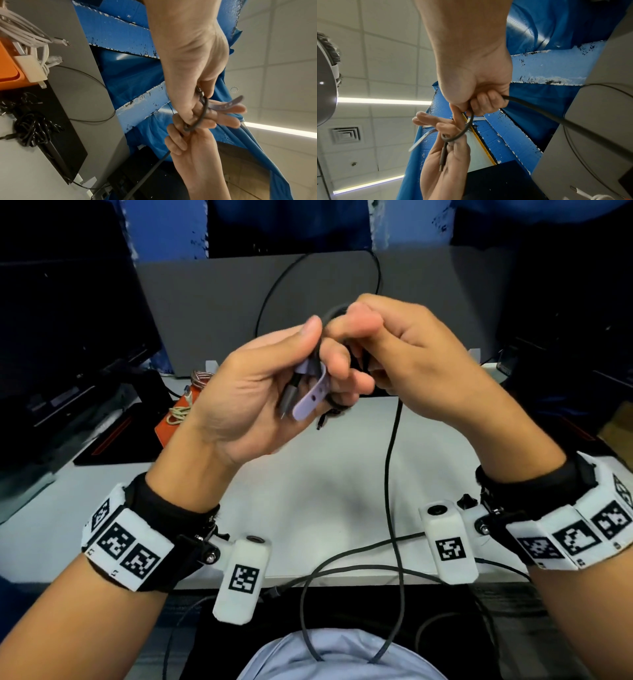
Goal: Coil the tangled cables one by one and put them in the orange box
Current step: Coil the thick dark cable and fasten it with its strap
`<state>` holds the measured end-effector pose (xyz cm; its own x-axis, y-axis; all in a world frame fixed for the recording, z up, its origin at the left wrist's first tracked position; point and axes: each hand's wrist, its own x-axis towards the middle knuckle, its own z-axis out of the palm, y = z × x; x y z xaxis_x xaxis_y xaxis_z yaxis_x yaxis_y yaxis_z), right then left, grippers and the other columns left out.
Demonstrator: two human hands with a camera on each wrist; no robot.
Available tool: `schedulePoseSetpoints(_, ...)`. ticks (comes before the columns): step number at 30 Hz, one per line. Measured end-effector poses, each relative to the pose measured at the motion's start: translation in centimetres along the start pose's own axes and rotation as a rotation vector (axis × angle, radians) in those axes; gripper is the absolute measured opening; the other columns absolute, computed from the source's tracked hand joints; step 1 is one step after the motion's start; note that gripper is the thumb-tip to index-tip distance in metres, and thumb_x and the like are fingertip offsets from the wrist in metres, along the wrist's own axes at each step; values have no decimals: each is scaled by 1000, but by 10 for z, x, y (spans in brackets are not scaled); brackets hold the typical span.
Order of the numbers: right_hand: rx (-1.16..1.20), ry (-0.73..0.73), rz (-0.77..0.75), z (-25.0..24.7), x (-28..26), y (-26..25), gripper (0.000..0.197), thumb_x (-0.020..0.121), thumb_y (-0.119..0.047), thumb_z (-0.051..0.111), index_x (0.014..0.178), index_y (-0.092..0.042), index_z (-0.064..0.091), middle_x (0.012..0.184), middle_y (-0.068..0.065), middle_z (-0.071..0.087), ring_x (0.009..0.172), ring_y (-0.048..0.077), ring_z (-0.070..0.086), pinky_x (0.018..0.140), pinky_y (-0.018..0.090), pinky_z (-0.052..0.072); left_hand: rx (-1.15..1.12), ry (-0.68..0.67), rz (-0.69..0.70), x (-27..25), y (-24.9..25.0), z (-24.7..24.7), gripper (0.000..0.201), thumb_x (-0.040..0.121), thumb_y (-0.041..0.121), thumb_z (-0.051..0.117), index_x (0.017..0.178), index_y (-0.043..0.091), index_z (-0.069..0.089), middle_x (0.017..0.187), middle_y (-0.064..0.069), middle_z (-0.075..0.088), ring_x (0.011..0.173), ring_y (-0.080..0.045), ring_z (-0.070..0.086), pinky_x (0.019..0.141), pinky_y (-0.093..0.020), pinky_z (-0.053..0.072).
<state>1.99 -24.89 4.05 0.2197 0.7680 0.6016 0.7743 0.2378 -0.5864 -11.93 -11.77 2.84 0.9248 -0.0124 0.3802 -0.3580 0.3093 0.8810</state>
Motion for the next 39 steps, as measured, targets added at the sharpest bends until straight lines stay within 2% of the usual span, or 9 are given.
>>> schedulePoseSetpoints(2,40,-73,2,-1,0,1,38,112,-33,40,78,-36,57,76,-4,60,67,11,52,69,39,47,14,-62,-31,-4,3,-4,45,104,20,31,122,-11,59,84,-5,75,92,-26,74,92,-33,53)
schedulePoseSetpoints(5,98,-190,11,-3,-3,-2,39,114,-29,34,80,-24,51,73,5,64,59,8,49,58,13,37,-63,-122,-124,-6,8,-8,48,107,22,28,110,-9,64,83,-20,74,96,-40,72,93,-41,54)
schedulePoseSetpoints(9,168,-215,32,-4,-6,-3,43,112,-32,34,77,-7,40,64,9,44,50,5,31,50,14,28,77,-78,-163,-5,7,-3,65,108,39,17,75,15,69,53,1,66,68,-20,73,81,-33,58)
schedulePoseSetpoints(13,200,-77,62,0,-4,-2,40,115,-28,33,99,5,51,67,20,34,49,9,27,44,22,25,-84,-16,-39,0,8,0,42,108,32,30,110,2,59,65,5,69,52,-9,66,69,-28,59)
schedulePoseSetpoints(17,3,61,67,18,0,9,20,113,-22,37,119,-22,56,62,4,47,39,11,43,35,29,42,-282,77,171,2,13,-3,49,110,26,31,142,-10,42,89,-2,78,91,-20,75,101,-39,52)
schedulePoseSetpoints(20,-47,-227,245,36,-4,16,30,112,-21,38,139,-31,45,71,11,57,40,23,59,39,41,54,-304,174,295,4,15,-12,47,113,24,23,128,-4,57,101,-5,77,107,-21,72,110,-43,46)
schedulePoseSetpoints(26,-84,-614,231,42,-14,-3,26,111,-22,45,126,-2,54,62,-7,49,42,5,45,45,22,44,764,622,267,12,7,-23,39,113,19,30,101,14,67,99,-6,79,89,-25,77,84,-39,59)
schedulePoseSetpoints(33,-285,-232,121,5,-8,-8,17,102,-33,63,90,-25,73,76,-6,69,67,11,59,66,33,46,1122,386,-83,-2,16,-29,38,112,23,38,106,6,71,88,-3,79,74,-20,74,93,-43,55)
schedulePoseSetpoints(39,-209,23,49,7,-7,-8,24,96,-42,70,110,-24,64,62,-8,53,60,12,51,65,36,51,780,-36,-212,-14,29,-16,52,109,16,30,71,-2,59,50,-9,57,34,-16,36,49,-19,43)
